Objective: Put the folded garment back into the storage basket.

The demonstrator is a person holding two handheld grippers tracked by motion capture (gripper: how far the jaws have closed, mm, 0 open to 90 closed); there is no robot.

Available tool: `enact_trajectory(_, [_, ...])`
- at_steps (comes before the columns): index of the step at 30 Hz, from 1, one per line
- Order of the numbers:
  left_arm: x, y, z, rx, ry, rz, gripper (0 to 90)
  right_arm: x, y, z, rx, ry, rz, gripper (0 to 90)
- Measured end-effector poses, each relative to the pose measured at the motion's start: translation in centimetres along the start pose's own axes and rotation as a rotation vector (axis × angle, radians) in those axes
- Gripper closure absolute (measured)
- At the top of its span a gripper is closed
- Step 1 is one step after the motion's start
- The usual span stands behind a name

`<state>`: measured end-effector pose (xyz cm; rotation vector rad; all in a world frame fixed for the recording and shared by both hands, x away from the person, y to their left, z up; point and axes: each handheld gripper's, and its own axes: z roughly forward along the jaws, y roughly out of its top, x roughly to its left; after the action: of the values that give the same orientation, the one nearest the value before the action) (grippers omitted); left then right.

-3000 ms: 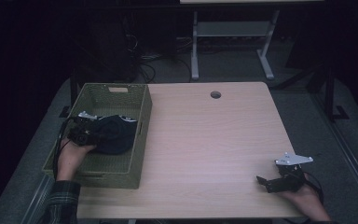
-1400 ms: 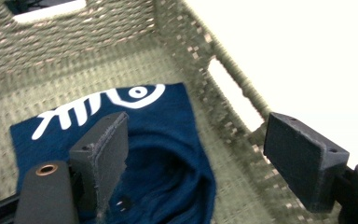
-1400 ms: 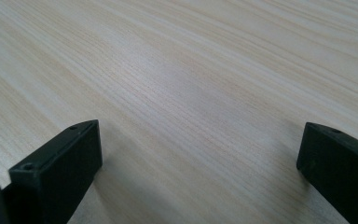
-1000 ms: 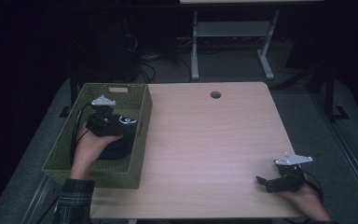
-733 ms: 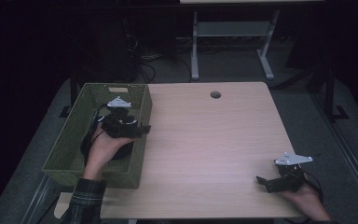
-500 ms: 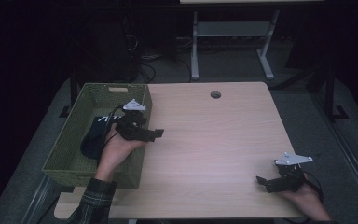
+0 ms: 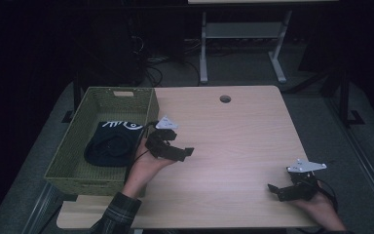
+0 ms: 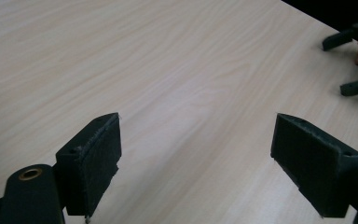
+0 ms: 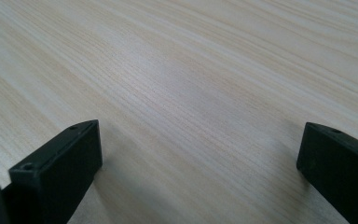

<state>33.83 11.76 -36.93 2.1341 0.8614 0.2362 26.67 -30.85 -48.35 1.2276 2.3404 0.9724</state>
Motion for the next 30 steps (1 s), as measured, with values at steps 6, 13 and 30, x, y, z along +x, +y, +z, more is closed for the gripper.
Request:
enact_trajectory(6, [-1.8,-1.2,1.4,0.003,-0.010,0.045,15.3,0.0,0.0,0.0,0.002,0.002,0.004,0.0])
enact_trajectory(13, [-2.9,-3.6,2.6,0.019,-0.003,0.065,15.3,0.0,0.0,0.0,0.002,0.002,0.004,0.0])
enact_trajectory(30, [-2.9,-7.9,5.6,0.131,0.037,0.090,14.3,0.0,0.0,0.0,0.000,0.000,0.000,0.0])
